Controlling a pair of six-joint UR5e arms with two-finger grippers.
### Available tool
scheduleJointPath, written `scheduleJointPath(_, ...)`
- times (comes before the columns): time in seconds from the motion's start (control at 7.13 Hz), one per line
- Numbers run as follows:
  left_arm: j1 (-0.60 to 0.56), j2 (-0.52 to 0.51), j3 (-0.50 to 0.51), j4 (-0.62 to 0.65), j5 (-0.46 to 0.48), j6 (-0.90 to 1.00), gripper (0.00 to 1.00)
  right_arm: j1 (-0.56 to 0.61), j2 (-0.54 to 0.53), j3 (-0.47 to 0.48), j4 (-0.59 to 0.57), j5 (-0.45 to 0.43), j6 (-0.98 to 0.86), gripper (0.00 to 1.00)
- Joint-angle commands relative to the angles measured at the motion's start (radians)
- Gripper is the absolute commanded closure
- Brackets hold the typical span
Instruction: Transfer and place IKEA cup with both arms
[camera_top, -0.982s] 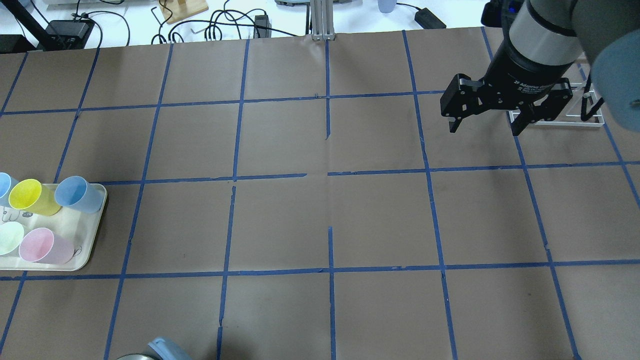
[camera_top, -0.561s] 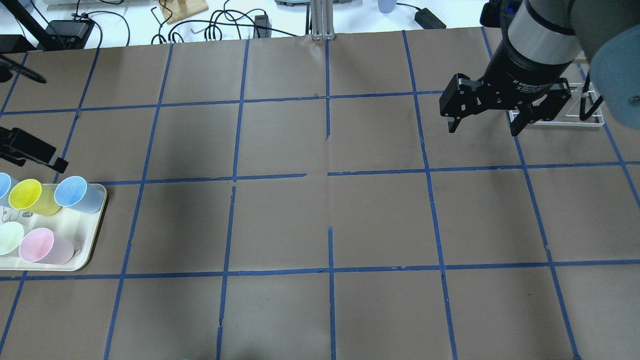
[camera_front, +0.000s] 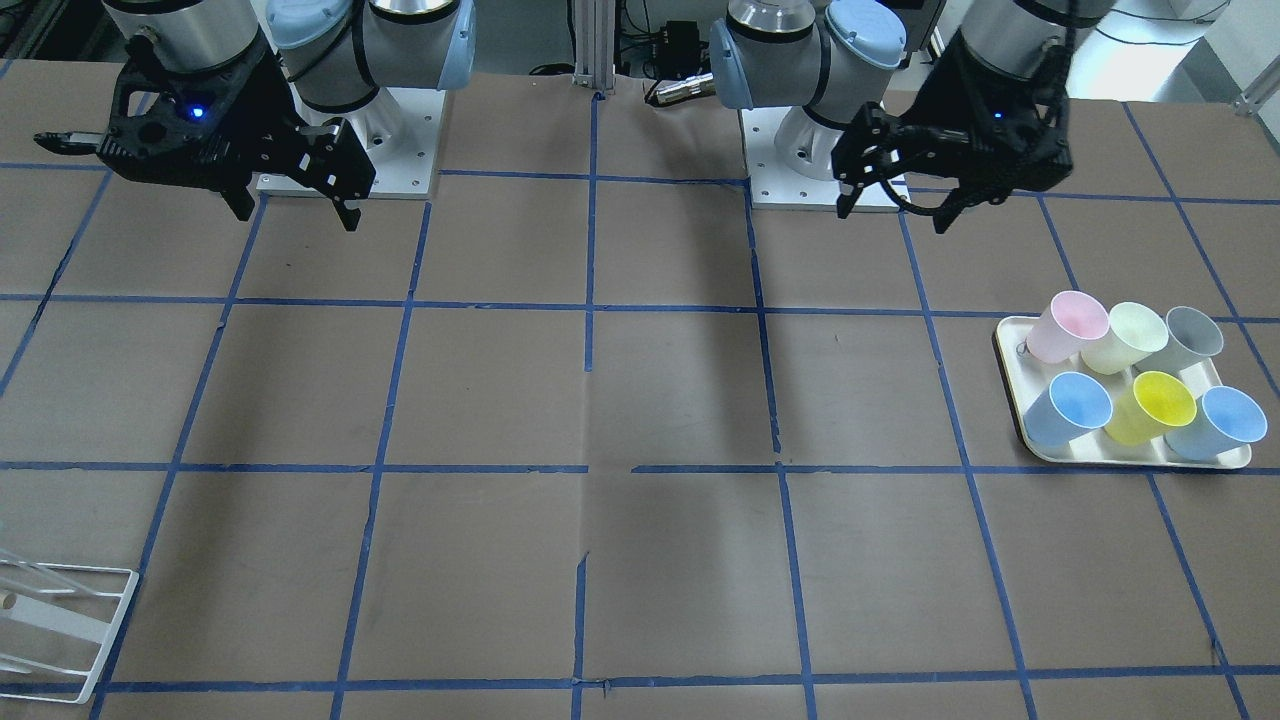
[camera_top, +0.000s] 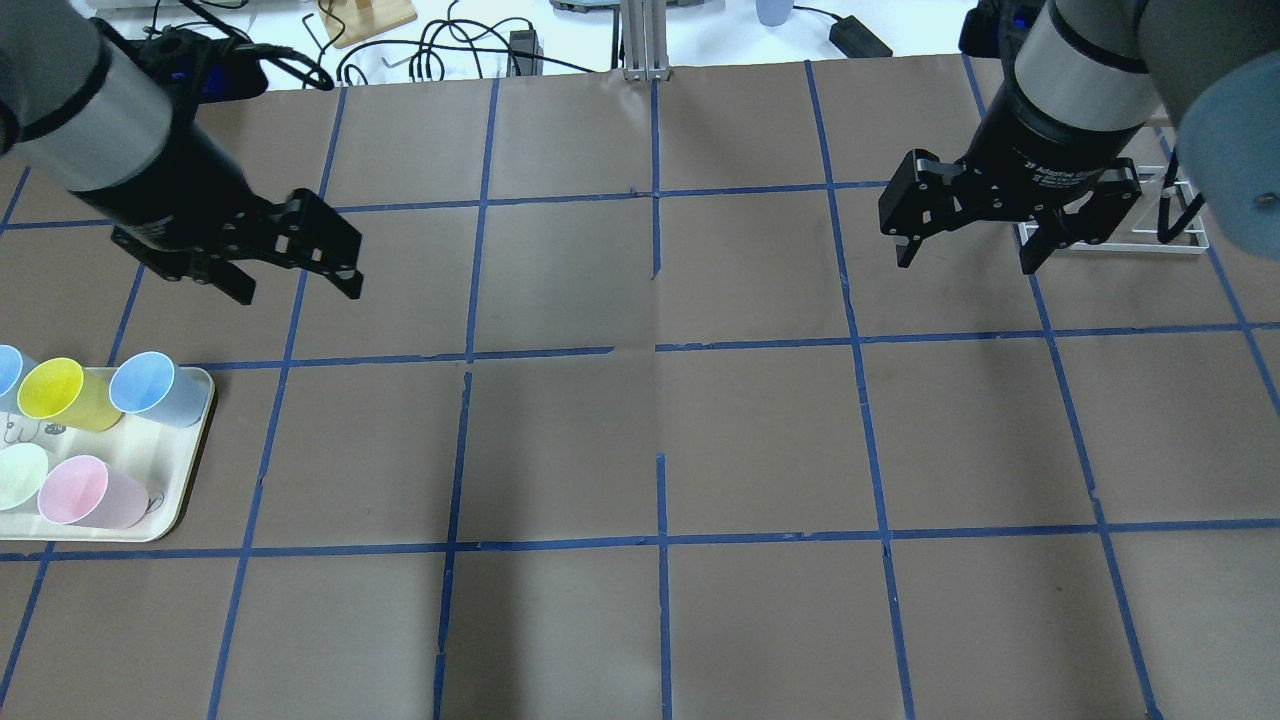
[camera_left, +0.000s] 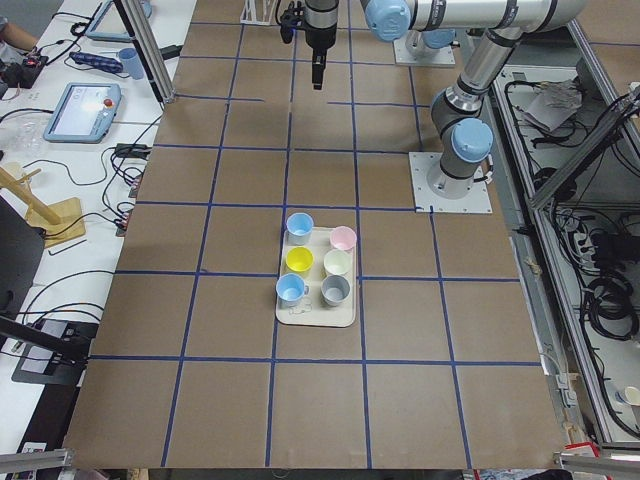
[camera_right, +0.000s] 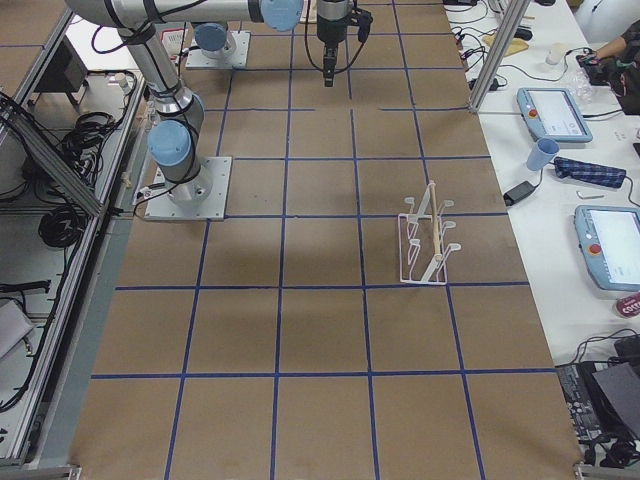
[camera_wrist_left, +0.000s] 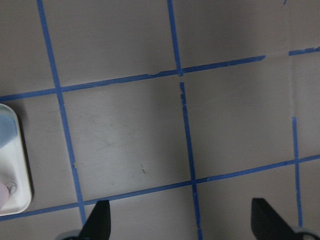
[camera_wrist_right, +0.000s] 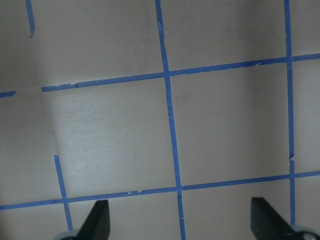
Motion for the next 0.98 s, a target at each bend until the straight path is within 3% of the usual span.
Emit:
scheduleJointPath(0.0,-0.151,-0.020,-0.009,0.075,0.059,-0.158,0.00,0.000,-0.004,-0.004,0.011,0.003,-0.002,0.00)
scheduleJointPath(0.28,-0.157,-0.036,0.002,0.107,0.061,-0.176,0.00,0.005,-0.005,-0.002,0.015,0.047,0.000,0.00)
scheduleJointPath(0.84,-0.144,-0.069,0.067,0.074,0.075,-0.177,0.00,0.005,-0.001,-0.002,0.014,0.032,0.000,0.00)
